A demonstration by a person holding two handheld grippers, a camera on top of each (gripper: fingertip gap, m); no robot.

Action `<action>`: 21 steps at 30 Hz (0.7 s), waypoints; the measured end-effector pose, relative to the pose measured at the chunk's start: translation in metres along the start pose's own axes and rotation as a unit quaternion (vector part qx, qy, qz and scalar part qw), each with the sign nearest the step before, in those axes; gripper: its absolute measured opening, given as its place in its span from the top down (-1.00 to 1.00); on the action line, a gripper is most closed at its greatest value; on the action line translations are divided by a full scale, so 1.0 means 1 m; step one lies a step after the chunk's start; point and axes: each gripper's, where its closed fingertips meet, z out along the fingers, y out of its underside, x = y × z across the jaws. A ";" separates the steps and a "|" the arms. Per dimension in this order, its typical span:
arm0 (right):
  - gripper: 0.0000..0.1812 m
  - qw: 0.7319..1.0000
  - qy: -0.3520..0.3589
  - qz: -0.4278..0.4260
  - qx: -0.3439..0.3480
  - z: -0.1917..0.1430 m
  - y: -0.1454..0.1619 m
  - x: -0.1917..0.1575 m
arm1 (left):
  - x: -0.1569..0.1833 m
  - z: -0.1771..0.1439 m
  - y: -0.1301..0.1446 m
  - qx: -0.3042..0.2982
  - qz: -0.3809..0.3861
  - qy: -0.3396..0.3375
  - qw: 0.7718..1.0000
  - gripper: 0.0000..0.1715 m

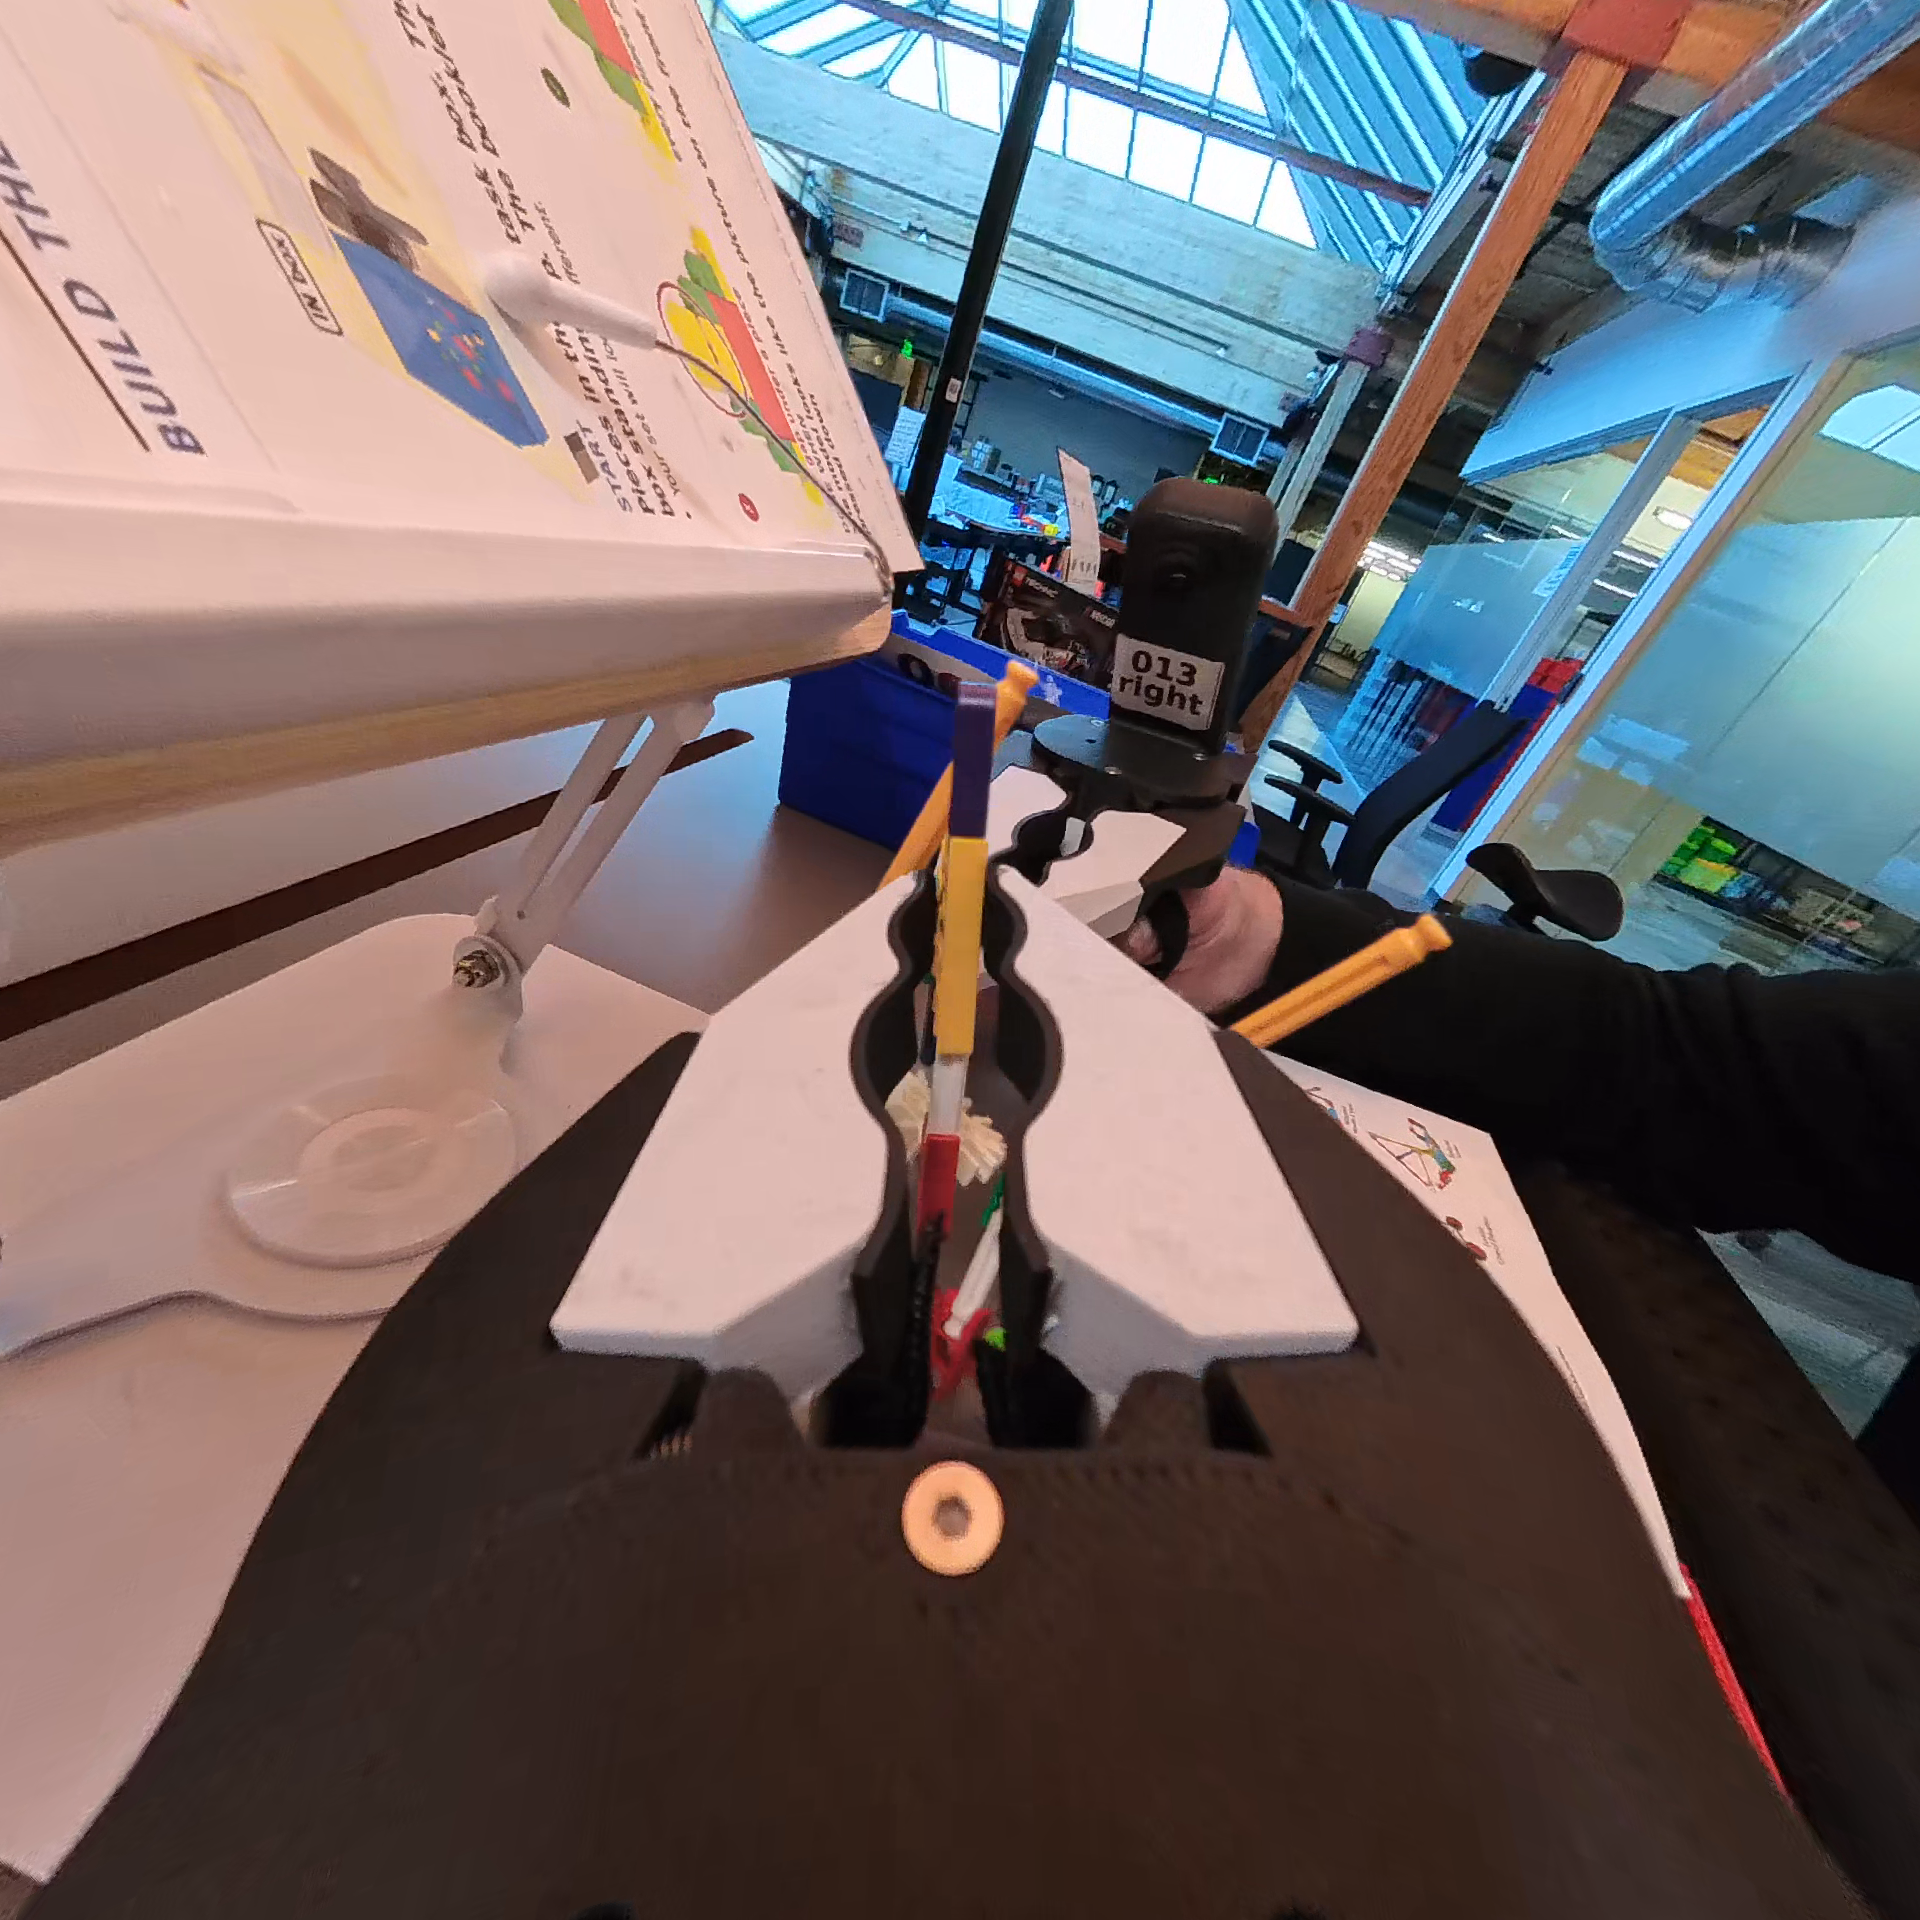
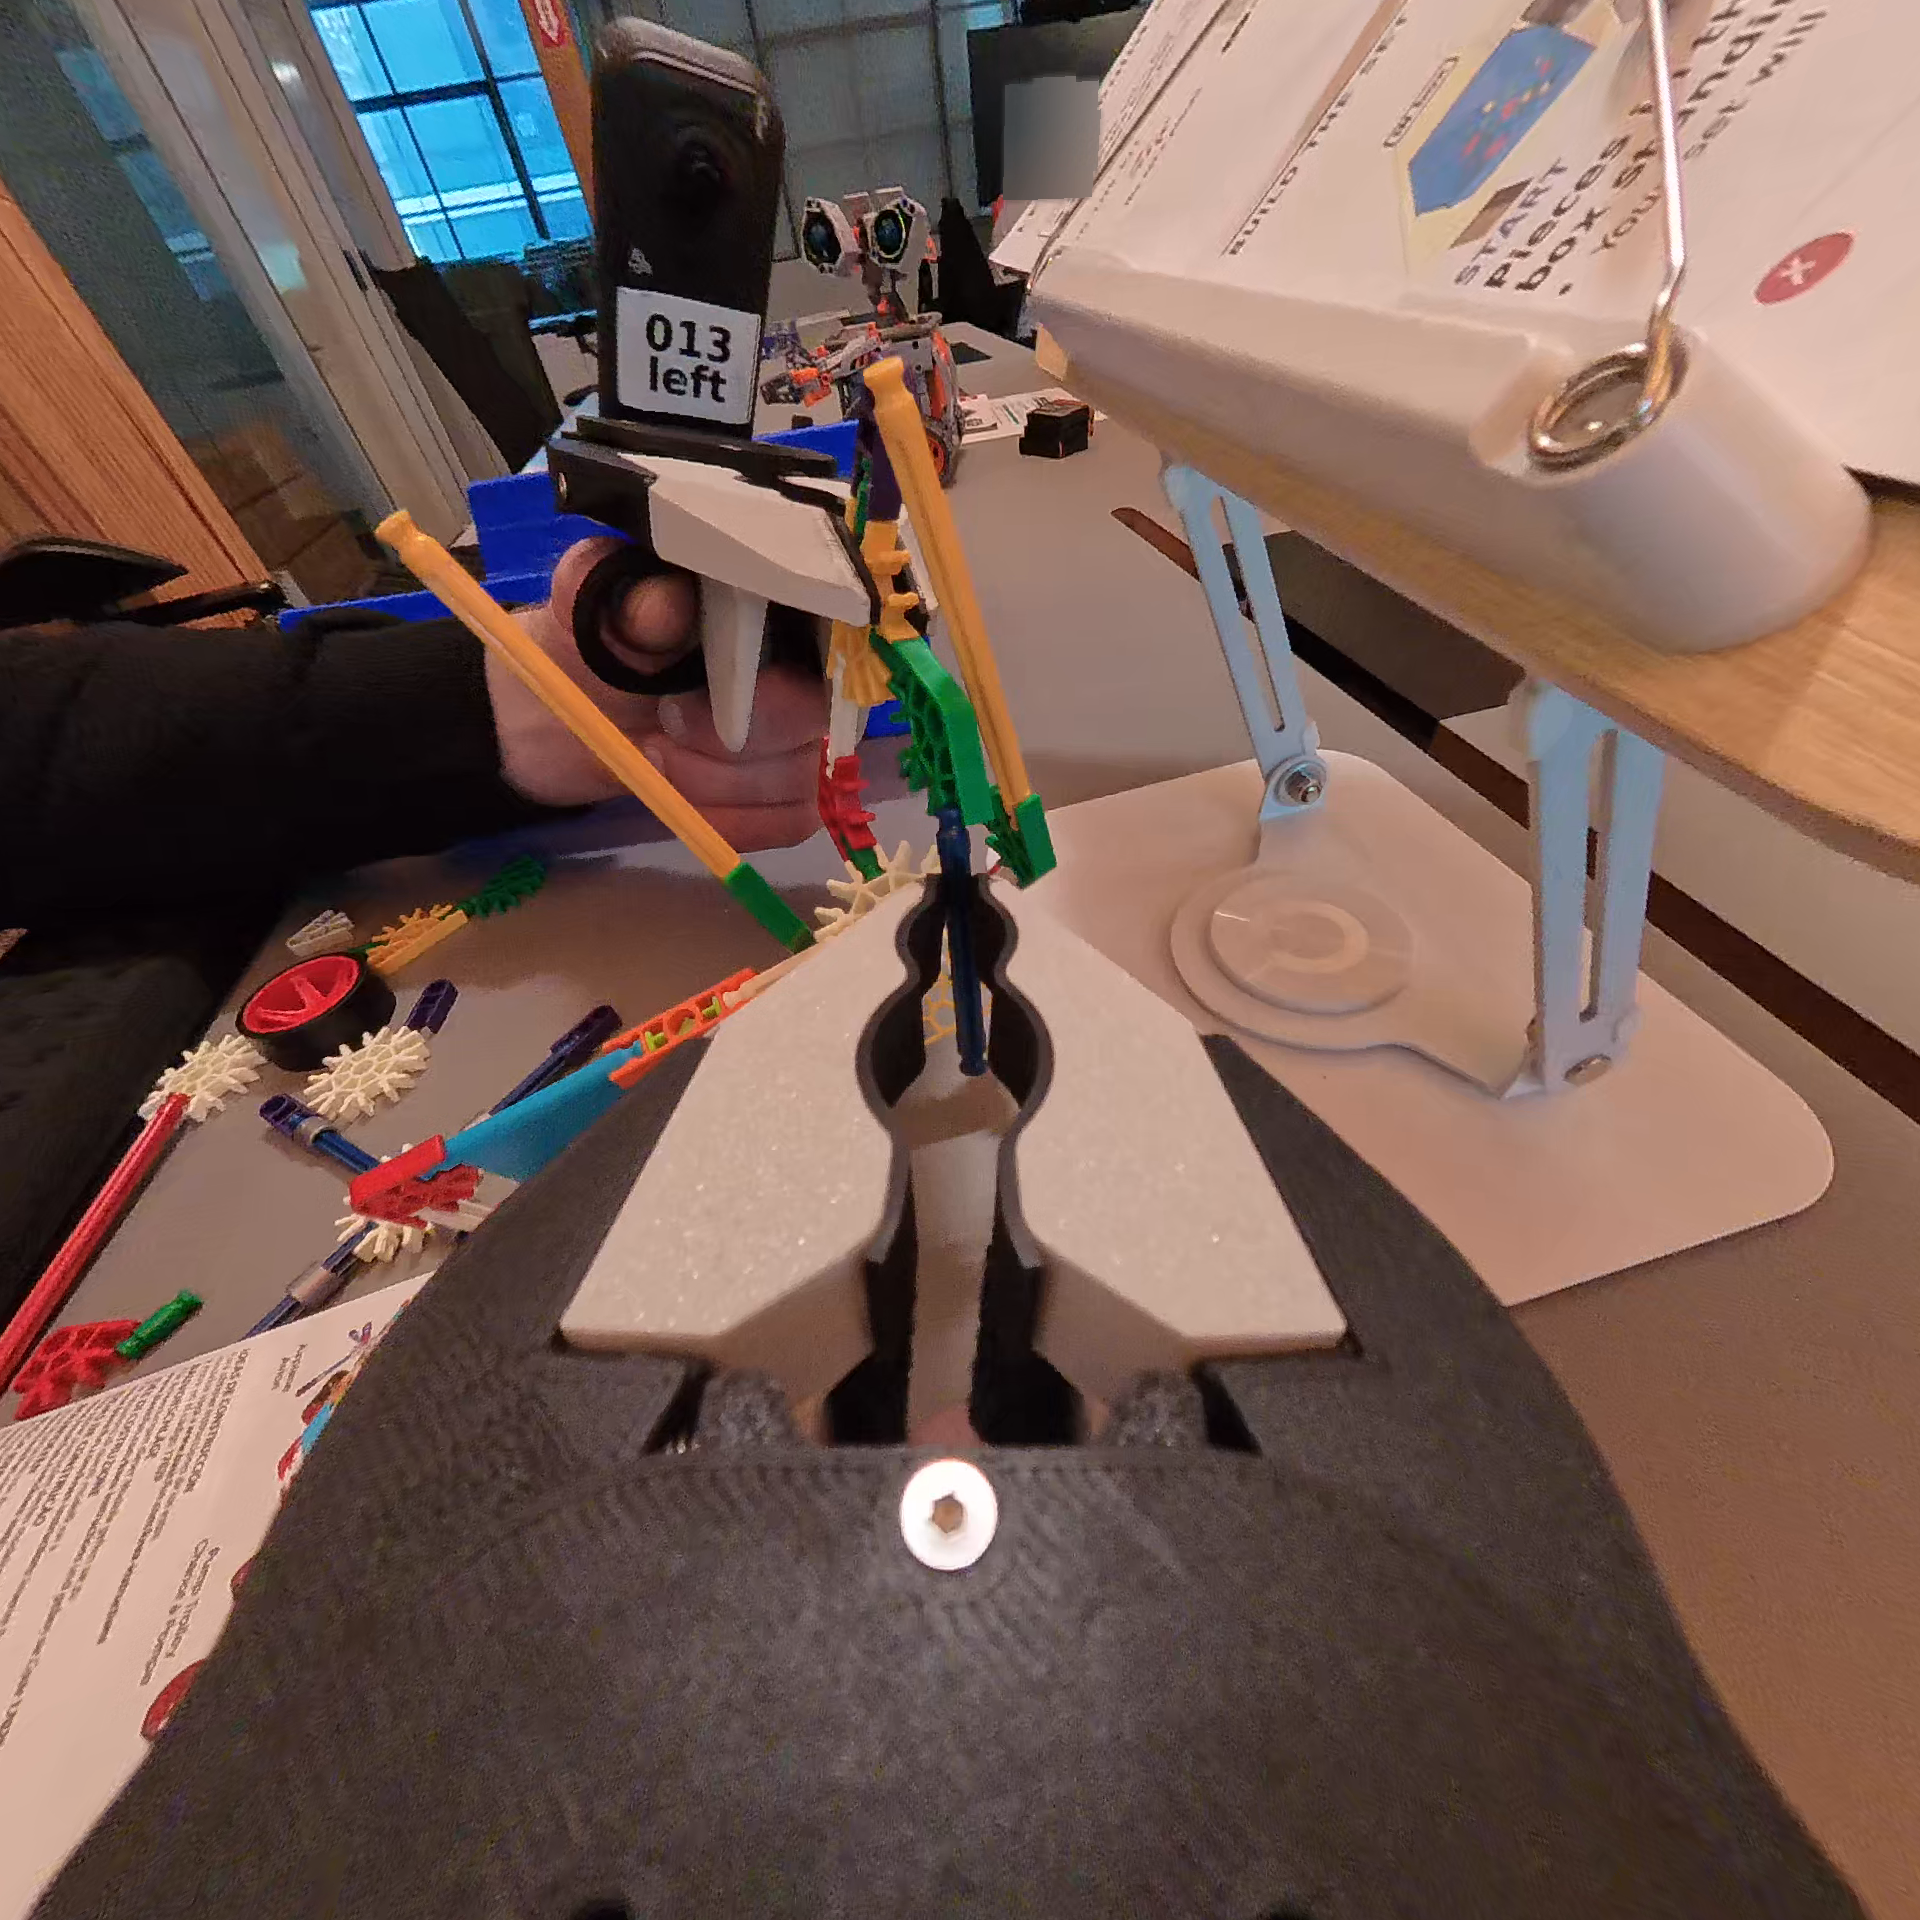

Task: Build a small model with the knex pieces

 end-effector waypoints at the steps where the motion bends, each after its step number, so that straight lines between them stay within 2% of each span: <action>1: 0.98 1.000 0.001 -0.003 0.000 0.000 0.000 0.000 | 0.000 -0.001 0.000 0.000 -0.002 0.003 1.000 0.93; 5: 0.98 1.000 0.008 -0.021 -0.007 -0.001 -0.001 -0.001 | -0.002 -0.001 0.001 0.000 -0.002 0.001 1.000 0.93; 14: 0.98 0.999 0.015 -0.040 -0.027 0.005 0.001 -0.005 | 0.011 -0.007 0.006 0.001 -0.033 0.066 0.997 0.83; 21: 0.98 0.997 0.025 -0.062 -0.045 0.008 0.004 -0.006 | 0.001 -0.011 0.015 -0.024 -0.006 0.042 0.999 0.88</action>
